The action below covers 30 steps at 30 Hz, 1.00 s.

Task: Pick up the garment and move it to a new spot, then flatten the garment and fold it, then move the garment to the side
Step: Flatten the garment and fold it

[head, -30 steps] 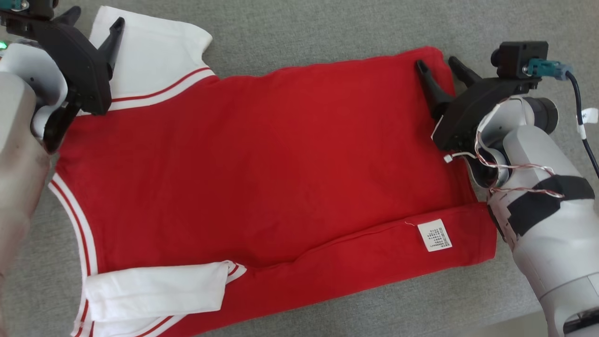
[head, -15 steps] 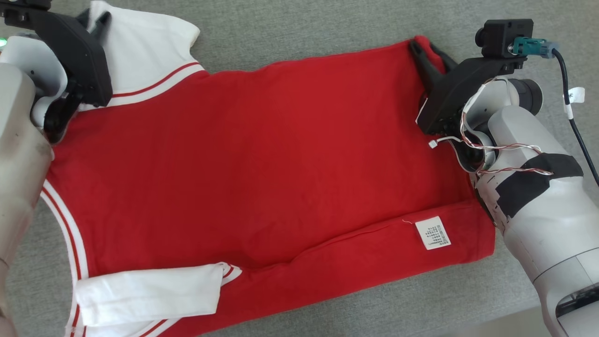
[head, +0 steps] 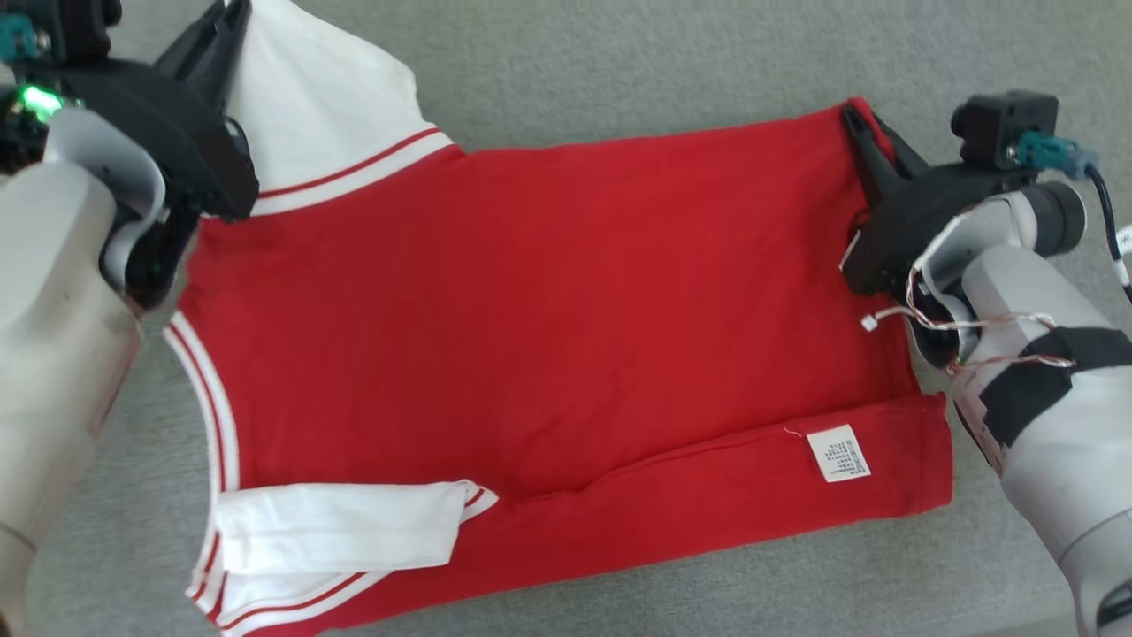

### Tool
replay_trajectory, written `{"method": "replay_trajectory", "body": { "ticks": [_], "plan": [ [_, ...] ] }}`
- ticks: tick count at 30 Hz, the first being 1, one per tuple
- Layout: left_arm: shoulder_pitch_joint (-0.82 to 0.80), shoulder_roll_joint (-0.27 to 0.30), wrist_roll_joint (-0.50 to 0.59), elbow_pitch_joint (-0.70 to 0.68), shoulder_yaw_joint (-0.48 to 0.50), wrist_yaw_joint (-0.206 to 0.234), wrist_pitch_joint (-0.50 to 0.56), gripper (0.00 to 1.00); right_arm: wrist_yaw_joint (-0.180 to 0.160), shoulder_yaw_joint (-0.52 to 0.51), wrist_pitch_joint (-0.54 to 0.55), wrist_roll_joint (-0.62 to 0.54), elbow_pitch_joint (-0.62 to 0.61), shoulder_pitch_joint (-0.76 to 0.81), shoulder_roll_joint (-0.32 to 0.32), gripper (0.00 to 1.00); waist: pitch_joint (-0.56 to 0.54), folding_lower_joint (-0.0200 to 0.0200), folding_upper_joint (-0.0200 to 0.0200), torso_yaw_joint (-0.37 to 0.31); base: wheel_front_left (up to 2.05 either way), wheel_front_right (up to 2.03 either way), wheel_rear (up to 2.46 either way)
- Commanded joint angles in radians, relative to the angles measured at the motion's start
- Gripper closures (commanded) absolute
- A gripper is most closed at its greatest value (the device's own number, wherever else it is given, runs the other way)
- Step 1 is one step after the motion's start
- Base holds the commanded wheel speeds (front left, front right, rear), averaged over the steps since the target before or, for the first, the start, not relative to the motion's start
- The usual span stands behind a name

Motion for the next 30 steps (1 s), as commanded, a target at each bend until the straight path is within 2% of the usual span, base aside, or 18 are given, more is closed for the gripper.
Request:
{"method": "replay_trajectory", "body": {
  "ticks": [1, 10, 13, 17, 23, 30],
  "plan": [
    [0.043, 0.021, -0.02, -0.035, -0.01, 0.001, -0.032, 1.0, -0.002, 0.01, -0.027, 0.01, -0.004, 0.029, -0.018, 1.0, -0.046, 0.0, -0.0001, 0.043, 0.0, 0.0, 0.0],
    [0.185, 0.091, -0.041, -0.227, 0.009, 0.004, -0.103, 1.0, -0.002, 0.05, -0.103, 0.0, -0.019, 0.09, -0.054, 1.0, -0.085, 0.0, -0.0001, 0.068, 0.0, 0.0, 0.0],
    [0.266, 0.103, -0.03, -0.316, 0.036, 0.028, -0.109, 1.0, -0.002, 0.053, -0.121, -0.014, -0.031, 0.121, -0.061, 1.0, -0.099, 0.0, -0.0001, 0.07, 0.0, 0.0, 0.0],
    [0.401, 0.119, 0.014, -0.473, 0.115, 0.083, -0.11, 1.0, -0.002, 0.034, -0.133, -0.02, -0.059, 0.173, -0.076, 1.0, -0.117, 0.0, -0.0001, 0.074, 0.0, 0.0, 0.0],
    [0.63, 0.112, 0.104, -0.671, 0.234, 0.159, -0.109, 1.0, -0.002, -0.081, -0.135, -0.057, -0.173, 0.281, -0.107, 1.0, -0.141, 0.0, -0.0001, 0.09, 0.0, 0.0, 0.0],
    [0.829, 0.084, 0.18, -0.801, 0.347, 0.192, -0.109, 1.0, -0.002, -0.222, -0.135, -0.123, -0.318, 0.434, -0.087, 1.0, -0.171, 0.0, -0.0001, 0.103, 0.0, 0.0, 0.0]
  ]
}}
